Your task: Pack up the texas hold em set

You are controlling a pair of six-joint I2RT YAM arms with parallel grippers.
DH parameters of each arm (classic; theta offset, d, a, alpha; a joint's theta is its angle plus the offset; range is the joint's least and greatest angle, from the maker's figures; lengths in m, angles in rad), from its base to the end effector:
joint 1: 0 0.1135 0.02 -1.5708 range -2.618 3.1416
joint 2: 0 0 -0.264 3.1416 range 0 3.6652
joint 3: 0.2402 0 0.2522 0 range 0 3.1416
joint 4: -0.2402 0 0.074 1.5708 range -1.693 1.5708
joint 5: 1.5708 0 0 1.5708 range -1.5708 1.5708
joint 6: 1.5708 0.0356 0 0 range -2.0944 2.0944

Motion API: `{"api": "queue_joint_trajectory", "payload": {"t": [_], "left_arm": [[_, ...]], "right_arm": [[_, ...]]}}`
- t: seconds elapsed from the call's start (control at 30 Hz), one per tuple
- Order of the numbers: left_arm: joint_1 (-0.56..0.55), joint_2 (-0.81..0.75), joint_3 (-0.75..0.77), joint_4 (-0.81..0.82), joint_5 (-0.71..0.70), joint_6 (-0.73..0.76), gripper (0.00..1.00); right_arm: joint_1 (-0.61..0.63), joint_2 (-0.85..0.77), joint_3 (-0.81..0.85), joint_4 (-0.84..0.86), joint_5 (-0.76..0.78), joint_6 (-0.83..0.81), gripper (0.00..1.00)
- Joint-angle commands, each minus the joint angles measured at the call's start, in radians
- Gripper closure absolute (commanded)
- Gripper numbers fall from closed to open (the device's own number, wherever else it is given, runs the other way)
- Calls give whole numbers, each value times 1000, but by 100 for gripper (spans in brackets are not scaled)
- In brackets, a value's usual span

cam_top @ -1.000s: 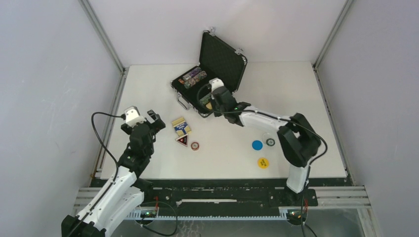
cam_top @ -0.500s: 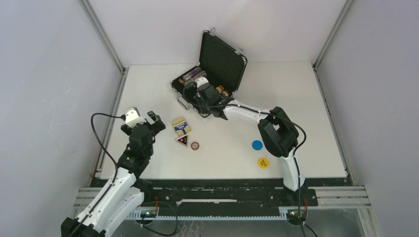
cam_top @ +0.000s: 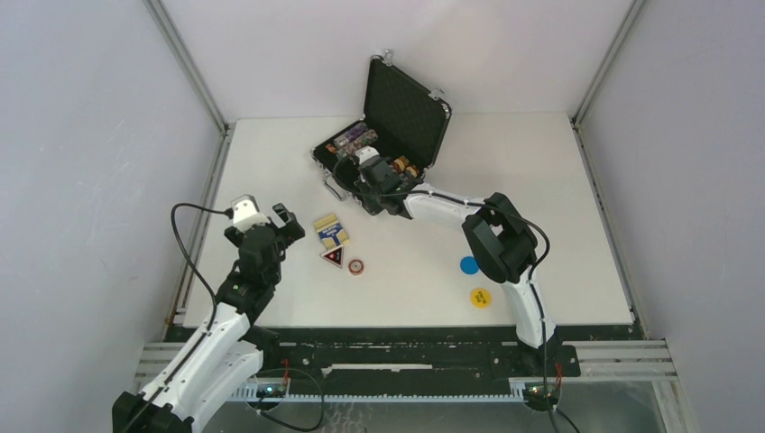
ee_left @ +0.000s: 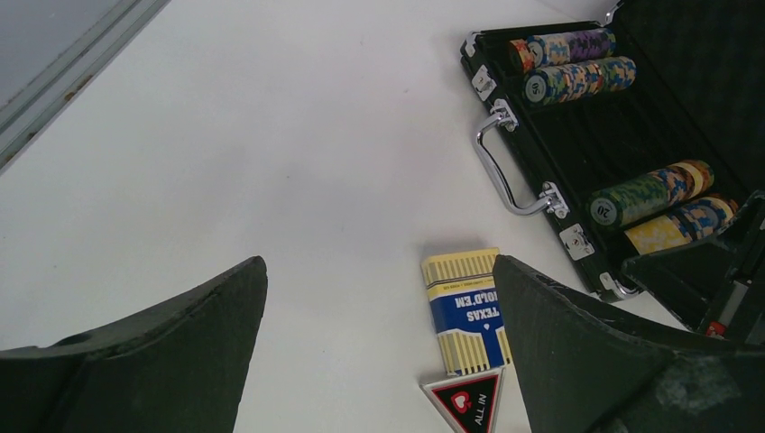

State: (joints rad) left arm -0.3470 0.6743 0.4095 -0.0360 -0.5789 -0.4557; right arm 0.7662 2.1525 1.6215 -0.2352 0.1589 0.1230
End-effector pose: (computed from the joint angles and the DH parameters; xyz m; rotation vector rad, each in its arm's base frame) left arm 0.1618 -0.0378 0.2414 -0.4865 1.7553 -0.0244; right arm 0.3536 0.3325 0.1861 -0.6639 2.2433 0.2598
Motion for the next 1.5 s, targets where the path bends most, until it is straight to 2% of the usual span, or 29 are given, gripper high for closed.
{"api": "queue_joint_trajectory", "payload": {"t": [0.0, 0.2, 0.57, 1.0, 1.27, 1.47], "left_arm": [[-4, 9, 49, 13, 16, -11, 0], [-3, 36, 56, 5, 20, -11, 0], [-4, 50, 62, 5, 31, -6, 0], [-3, 54, 68, 8, 64, -12, 0], [-4, 47, 68, 4, 63, -11, 0], [-2, 50, 66, 4, 65, -12, 0]], "right_arm": [[-12, 23, 49, 15, 1, 21, 100], [-12, 70, 82, -34, -2, 16, 100], [-15, 34, 35, -115, 40, -1, 100], [-23, -89, -152, -119, 53, -10, 100], [-36, -87, -154, -179, 60, -49, 100], [-34, -46, -69, -297, 65, -72, 100]]}}
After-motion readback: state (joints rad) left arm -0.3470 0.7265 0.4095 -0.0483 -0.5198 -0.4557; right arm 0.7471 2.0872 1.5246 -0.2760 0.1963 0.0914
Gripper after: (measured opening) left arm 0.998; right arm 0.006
